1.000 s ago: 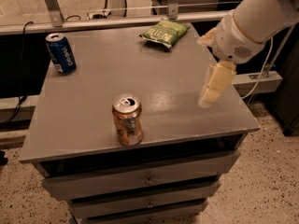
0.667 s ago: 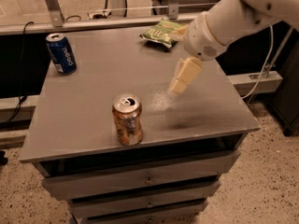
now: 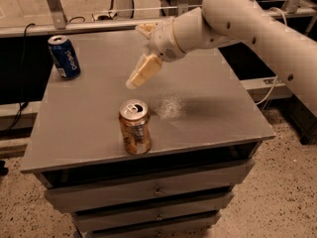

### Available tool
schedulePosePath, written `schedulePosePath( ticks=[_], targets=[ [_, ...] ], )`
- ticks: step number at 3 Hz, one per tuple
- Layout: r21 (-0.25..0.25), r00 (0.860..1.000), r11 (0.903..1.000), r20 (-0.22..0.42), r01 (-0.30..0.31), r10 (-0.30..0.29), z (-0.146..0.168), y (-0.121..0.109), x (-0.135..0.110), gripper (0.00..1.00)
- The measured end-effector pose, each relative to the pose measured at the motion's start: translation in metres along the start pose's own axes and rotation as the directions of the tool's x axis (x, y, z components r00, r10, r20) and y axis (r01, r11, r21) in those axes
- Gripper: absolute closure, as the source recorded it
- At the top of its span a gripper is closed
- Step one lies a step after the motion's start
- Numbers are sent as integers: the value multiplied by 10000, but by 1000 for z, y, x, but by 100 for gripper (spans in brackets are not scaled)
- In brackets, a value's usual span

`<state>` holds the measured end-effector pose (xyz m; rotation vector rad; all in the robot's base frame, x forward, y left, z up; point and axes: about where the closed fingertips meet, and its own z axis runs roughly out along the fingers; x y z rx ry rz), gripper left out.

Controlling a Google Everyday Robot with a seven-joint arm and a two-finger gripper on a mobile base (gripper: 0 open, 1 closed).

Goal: Knock pepsi can over

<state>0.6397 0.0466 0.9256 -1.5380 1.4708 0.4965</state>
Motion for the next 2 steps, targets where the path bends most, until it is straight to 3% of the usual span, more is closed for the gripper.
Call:
schedulePosePath(
  ticks=[1,2],
  targets=[
    [-11,10000,10000,-9,5,-5,0,0,0,0],
    [69,9987,9995,421,-292,289,16,-2,-2,0]
  ],
)
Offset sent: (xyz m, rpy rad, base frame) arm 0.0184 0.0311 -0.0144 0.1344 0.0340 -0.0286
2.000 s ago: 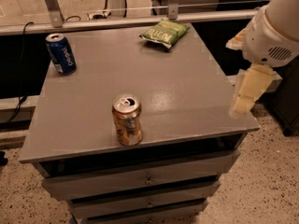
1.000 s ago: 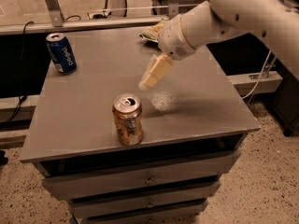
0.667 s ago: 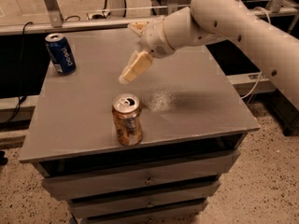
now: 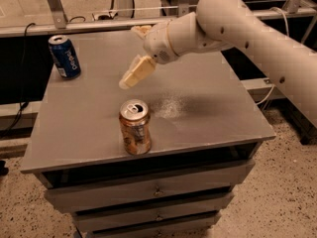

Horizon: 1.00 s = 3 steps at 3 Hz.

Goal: Knock pepsi can over

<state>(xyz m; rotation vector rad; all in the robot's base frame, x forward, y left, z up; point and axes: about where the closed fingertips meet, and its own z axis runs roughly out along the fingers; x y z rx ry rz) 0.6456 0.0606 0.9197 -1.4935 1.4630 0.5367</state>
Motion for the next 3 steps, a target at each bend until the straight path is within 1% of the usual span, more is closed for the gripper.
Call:
schedulePosePath(
  ticks=[1,2,3],
  targets=[
    [-17,9849,9977,1590,-684,678,62,-16,-15,0],
    [-379,9627,9908,2341,-1302,1355,107,-22,-30,0],
    [-549,9464,9814,2598,-1840,1919,147,-30,-34,0]
  ],
)
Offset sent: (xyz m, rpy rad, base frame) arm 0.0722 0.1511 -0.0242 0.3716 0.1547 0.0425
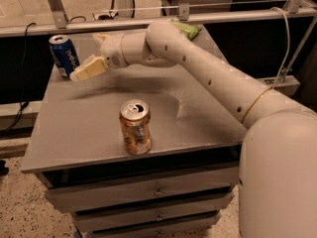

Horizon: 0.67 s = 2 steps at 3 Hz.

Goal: Knock pepsi can over

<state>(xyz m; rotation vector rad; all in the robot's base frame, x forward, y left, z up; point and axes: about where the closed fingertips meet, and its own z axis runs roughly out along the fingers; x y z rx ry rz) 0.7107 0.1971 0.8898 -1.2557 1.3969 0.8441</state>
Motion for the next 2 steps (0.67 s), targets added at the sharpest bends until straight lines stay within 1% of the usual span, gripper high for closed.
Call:
schedulePosePath(
  ticks=[1,2],
  targets=[
    [94,9990,9991,159,-409,408,29,-10,2,0],
    [61,9965,9971,370,-756,753,54,-15,1,18]
  ],
)
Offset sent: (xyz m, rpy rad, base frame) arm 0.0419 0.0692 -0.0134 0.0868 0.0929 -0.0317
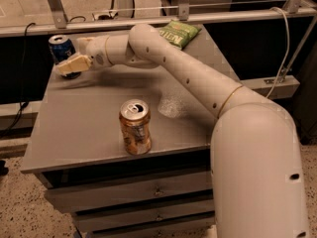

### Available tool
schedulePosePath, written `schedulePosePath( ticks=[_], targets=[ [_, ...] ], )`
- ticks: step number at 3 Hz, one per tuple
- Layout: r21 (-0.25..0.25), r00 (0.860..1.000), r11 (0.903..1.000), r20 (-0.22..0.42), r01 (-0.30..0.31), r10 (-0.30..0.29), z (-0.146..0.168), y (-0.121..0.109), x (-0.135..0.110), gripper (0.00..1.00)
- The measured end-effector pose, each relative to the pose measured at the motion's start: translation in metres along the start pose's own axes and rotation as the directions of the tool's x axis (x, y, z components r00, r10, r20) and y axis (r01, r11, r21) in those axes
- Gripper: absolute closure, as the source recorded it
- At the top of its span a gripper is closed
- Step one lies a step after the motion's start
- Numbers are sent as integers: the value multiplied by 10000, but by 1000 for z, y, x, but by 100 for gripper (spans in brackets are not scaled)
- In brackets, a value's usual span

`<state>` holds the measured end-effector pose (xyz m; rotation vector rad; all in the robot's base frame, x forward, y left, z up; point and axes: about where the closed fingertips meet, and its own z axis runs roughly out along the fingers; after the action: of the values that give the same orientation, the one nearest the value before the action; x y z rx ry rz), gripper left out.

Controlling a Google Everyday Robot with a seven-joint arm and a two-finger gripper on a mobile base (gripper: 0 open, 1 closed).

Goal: Knock pepsi can over

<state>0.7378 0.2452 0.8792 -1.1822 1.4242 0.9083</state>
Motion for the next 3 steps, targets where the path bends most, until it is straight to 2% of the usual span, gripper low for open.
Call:
schedulePosePath(
  ticks=[1,2,3],
  targets=[
    [-139,9994,9997,299,-181,185,18,1,-7,41],
    [-66,9986,9998,480,-200,203,18,2,-14,65],
    [571,9999,9983,-70,86,-82,-18,-7,-16,87]
  ],
)
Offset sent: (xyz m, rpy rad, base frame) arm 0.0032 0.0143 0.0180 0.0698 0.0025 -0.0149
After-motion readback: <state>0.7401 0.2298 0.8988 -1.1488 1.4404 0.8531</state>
